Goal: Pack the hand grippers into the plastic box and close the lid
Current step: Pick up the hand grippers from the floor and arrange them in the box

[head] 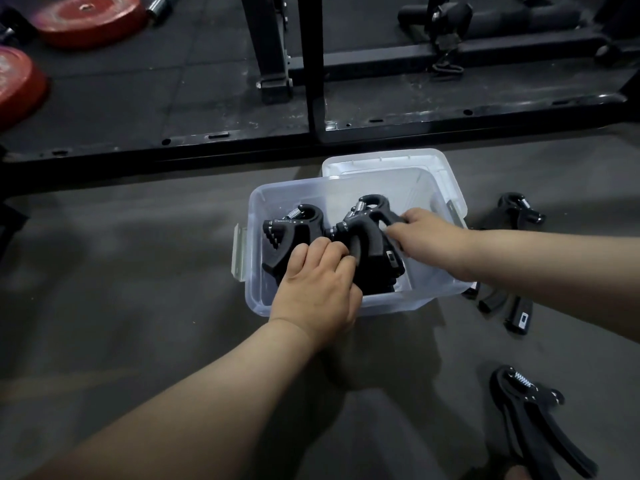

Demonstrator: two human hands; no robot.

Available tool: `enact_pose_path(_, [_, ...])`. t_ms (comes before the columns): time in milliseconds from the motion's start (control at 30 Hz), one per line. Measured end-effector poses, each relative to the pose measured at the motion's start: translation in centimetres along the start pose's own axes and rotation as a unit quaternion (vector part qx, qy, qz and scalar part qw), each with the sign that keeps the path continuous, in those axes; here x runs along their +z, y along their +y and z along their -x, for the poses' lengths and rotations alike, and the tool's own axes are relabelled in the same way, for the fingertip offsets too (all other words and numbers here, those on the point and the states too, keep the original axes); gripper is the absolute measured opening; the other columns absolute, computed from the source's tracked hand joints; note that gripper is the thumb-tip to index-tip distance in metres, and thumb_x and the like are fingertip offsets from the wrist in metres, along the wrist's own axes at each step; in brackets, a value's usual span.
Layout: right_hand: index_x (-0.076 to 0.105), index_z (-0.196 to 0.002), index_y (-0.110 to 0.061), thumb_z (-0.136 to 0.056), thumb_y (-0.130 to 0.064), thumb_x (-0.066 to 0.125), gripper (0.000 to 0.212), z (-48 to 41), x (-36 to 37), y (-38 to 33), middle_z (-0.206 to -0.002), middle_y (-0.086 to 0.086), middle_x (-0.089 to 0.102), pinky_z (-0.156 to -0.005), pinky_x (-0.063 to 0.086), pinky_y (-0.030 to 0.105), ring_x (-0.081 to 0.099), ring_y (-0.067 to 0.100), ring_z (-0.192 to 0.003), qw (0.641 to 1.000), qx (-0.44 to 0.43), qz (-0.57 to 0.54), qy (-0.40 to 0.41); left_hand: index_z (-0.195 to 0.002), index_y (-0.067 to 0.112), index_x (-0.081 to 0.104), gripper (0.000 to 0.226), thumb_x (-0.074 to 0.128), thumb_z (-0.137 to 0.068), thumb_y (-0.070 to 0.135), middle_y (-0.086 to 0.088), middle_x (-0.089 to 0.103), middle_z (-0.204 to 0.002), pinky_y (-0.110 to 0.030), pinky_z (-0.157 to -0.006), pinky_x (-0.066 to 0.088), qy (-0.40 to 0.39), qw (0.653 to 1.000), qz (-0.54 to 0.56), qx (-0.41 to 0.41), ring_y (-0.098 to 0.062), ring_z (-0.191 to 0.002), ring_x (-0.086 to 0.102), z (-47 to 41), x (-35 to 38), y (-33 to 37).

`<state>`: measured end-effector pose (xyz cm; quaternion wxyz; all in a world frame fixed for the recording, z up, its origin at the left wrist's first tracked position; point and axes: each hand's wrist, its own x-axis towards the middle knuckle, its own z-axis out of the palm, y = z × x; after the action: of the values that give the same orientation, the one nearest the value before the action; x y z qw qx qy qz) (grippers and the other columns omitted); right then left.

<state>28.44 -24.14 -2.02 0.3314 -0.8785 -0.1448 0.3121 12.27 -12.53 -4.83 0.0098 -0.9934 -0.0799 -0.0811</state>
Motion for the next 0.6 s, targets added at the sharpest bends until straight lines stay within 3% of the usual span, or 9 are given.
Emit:
enact_pose_path(133, [0.058, -0.099, -0.016, -0.087, -0.033, 0.053, 0.022, 0.1, 0.9, 0.6, -0.094, 0.006, 0.066, -0.080, 0.052, 0.034, 0.064, 0.023, -0.088, 0.997, 0.010, 0.069, -0.022, -0.102, 0.017, 0.065, 0.034, 0.045, -0.082, 0.034, -0.001, 0.058, -0.111, -0.039, -0.097, 0.032, 0.002, 1.000, 0.015, -0.006, -0.026, -0.110, 0.049, 0.0, 0.2, 0.0])
enact_pose_path(233, [0.059, -0.095, -0.012, -0.088, -0.029, 0.051, 0.020, 0.5, 0.7, 0.3, -0.090, 0.009, 0.067, -0.075, 0.051, 0.034, 0.065, 0.024, -0.086, 0.997, -0.026, 0.075, -0.013, -0.104, 0.018, 0.064, 0.032, 0.047, -0.081, 0.032, 0.002, 0.057, -0.112, -0.037, -0.097, 0.033, 0.015, 0.999, 0.036, -0.019, -0.024, -0.110, 0.049, -0.1, 0.1, -0.2])
enact_pose_path(433, [0.040, -0.112, -0.014, -0.096, -0.029, 0.044, 0.022, 1.6, 1.6, -0.9, -0.085, 0.003, 0.058, -0.064, 0.043, 0.033, 0.056, 0.015, -0.076, 0.986, -0.080, 0.143, -0.015, -0.102, 0.017, 0.066, 0.035, 0.045, -0.077, 0.031, 0.001, 0.060, -0.107, -0.037, -0.097, 0.033, 0.027, 0.998, 0.046, -0.042, -0.025, -0.106, 0.052, -0.5, -0.1, -0.7])
enact_pose_path(533, [0.037, -0.118, -0.003, -0.099, -0.027, 0.041, 0.030, 1.8, 2.2, -0.9, -0.089, 0.011, 0.057, -0.068, 0.041, 0.036, 0.058, 0.030, -0.081, 0.975, -0.074, 0.208, -0.018, -0.102, 0.017, 0.067, 0.038, 0.043, -0.077, 0.033, 0.002, 0.060, -0.108, -0.035, -0.097, 0.030, 0.012, 0.999, 0.034, -0.036, -0.025, -0.107, 0.051, -0.8, 0.1, -0.9])
enact_pose_path(600, [0.035, -0.123, -0.002, -0.099, -0.029, 0.042, 0.036, 1.9, 2.1, -0.8, -0.096, 0.012, 0.054, -0.072, 0.042, 0.036, 0.053, 0.030, -0.083, 0.969, -0.073, 0.235, -0.016, -0.102, 0.017, 0.067, 0.038, 0.043, -0.076, 0.032, 0.002, 0.059, -0.109, -0.034, -0.098, 0.029, 0.011, 0.999, 0.042, -0.031, -0.024, -0.109, 0.050, -0.7, 0.2, -0.9])
